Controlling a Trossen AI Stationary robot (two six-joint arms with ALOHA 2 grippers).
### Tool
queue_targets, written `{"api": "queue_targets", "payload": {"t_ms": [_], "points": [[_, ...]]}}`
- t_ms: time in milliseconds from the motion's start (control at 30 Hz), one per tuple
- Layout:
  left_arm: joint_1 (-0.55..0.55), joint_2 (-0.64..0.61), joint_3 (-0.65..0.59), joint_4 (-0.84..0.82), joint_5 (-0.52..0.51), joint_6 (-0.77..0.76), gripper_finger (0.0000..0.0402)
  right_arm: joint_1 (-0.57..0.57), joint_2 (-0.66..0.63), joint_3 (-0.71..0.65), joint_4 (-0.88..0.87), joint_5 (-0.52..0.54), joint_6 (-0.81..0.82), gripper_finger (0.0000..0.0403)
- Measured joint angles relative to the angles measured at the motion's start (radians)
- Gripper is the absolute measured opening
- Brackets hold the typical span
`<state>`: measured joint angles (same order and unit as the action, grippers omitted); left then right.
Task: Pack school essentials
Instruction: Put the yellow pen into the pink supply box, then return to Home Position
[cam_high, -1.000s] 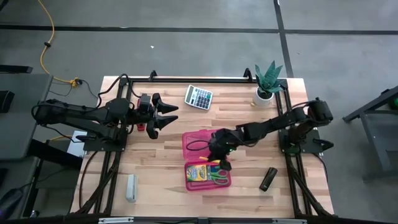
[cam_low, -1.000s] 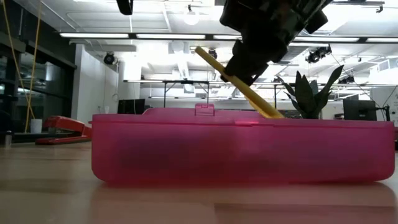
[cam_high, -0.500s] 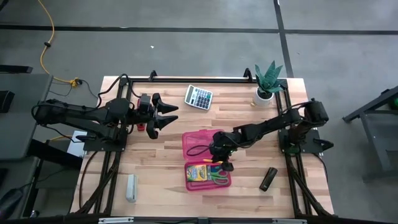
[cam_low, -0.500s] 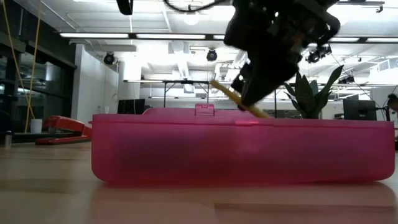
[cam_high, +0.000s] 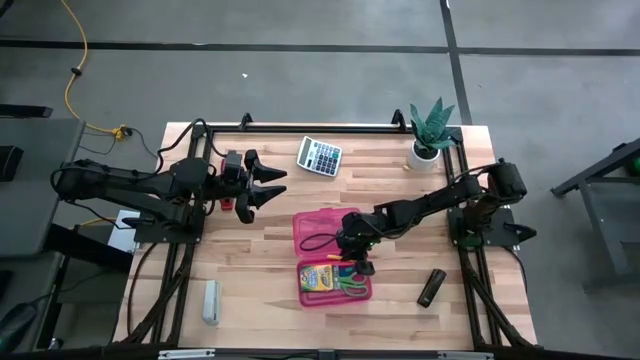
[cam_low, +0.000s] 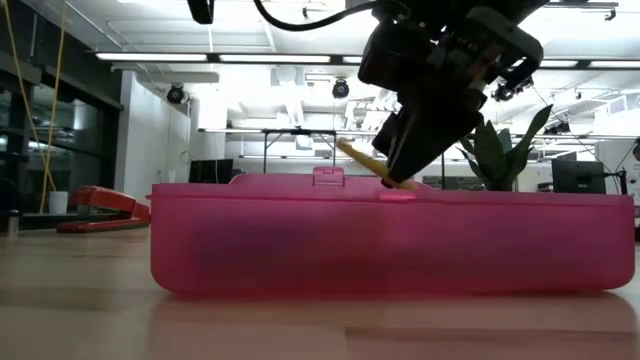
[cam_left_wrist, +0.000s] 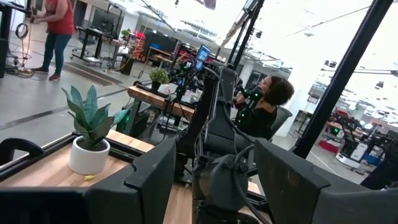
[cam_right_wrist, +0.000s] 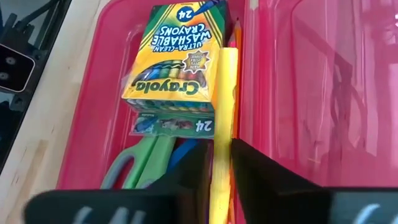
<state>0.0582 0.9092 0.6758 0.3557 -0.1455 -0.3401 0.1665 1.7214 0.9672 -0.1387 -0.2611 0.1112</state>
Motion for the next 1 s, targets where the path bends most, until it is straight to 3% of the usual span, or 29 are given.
{"api": "queue_targets", "payload": {"t_ms": [200,333,467,600,700,833,1000], "points": [[0.000,0.000,0.000,0.000,0.000,0.000,0.0207,0.000,-0.002,0.000,-0.005,0.000,0.008,0.0125],[0.000,0.000,0.000,0.000,0.000,0.002,0.0207,-0.006,-0.045,0.040,-0.168,0.001,0.008,0.0159],[0.000,0.000,0.000,-0.004,0.000,0.003,0.0207,-0.024,-0.160,0.035,-0.306,0.049,-0.018,0.0172],[0.000,0.000,0.000,-0.026,0.000,0.002,0.0207,-0.046,-0.346,-0.087,-0.305,0.131,0.055,0.0171],[0.000,0.000,0.000,-0.031,0.000,0.002,0.0207,-0.058,-0.509,-0.237,-0.202,0.213,0.178,0.0166],[0.000,0.000,0.000,-0.042,-0.006,0.003,0.0207,-0.069,-0.690,-0.425,0.099,0.337,0.314,0.0160],[0.000,0.000,0.000,-0.046,-0.021,0.039,0.0207,-0.125,-0.773,-0.512,0.489,0.412,0.261,0.0150]]}}
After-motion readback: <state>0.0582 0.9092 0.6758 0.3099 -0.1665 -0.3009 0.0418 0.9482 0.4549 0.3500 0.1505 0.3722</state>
